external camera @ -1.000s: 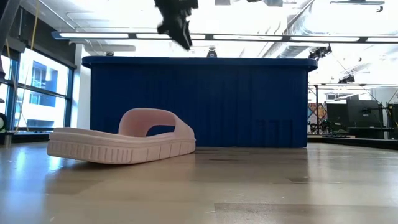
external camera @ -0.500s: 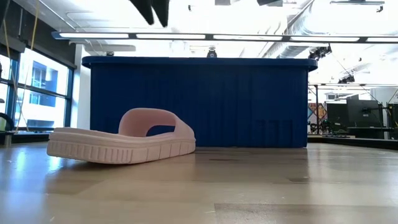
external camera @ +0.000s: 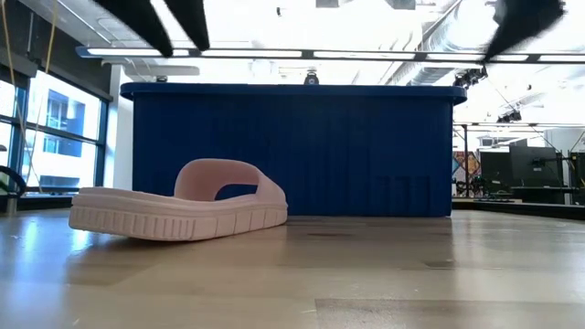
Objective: Pick and place slides into bin
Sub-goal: Put the left pink slide into the blue container
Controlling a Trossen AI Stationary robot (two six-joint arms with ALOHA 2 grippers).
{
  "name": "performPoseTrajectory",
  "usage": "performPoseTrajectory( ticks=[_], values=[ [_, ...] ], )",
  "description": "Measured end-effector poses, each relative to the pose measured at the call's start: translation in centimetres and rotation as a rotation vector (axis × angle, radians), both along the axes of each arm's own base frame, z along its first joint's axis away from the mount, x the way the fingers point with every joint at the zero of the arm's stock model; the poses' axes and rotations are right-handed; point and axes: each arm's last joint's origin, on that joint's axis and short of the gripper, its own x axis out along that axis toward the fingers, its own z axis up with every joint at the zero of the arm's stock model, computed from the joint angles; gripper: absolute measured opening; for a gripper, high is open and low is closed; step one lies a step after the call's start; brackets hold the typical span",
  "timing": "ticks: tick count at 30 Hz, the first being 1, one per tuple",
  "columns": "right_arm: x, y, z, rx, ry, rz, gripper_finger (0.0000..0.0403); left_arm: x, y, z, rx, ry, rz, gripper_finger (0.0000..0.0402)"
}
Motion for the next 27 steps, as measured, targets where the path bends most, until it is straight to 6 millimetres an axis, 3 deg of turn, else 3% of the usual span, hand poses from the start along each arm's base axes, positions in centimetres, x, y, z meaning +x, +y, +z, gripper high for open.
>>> performPoseTrajectory(
  ticks=[3, 6, 10, 15, 18, 22, 27],
  values=[
    [-0.2, -0.1, -0.6, -0.004, 0.062, -0.014, 0.0197, -0.3, -0.9, -1.1, -0.01, -0.051, 0.029, 0.0161],
    [1.1, -0.6, -0.8, -0.209, -0.032, 0.003, 0.0197, -0.8, -1.4, -1.7, 0.012, -0.077, 0.062, 0.0161],
    [5.1, -0.9, -1.6, -0.322, -0.182, 0.038, 0.0197, -1.1, -1.4, -1.7, 0.03, -0.101, 0.122, 0.0161],
    [11.5, -1.2, -5.1, -0.315, -0.299, 0.185, 0.0197, -1.3, -0.9, -0.9, 0.027, -0.196, 0.237, 0.0161],
    [13.9, -1.9, -6.9, -0.372, -0.374, 0.2, 0.0197, -1.6, -0.7, -0.6, 0.032, -0.212, 0.262, 0.0161],
    [15.3, -3.1, -8.2, -0.4, -0.392, 0.182, 0.0197, -2.5, -0.3, 0.0, 0.044, -0.191, 0.288, 0.0161],
    [16.4, -4.9, -9.9, -0.318, -0.373, 0.146, 0.0197, -3.0, 0.1, 0.1, 0.078, -0.186, 0.325, 0.0161]
  ],
)
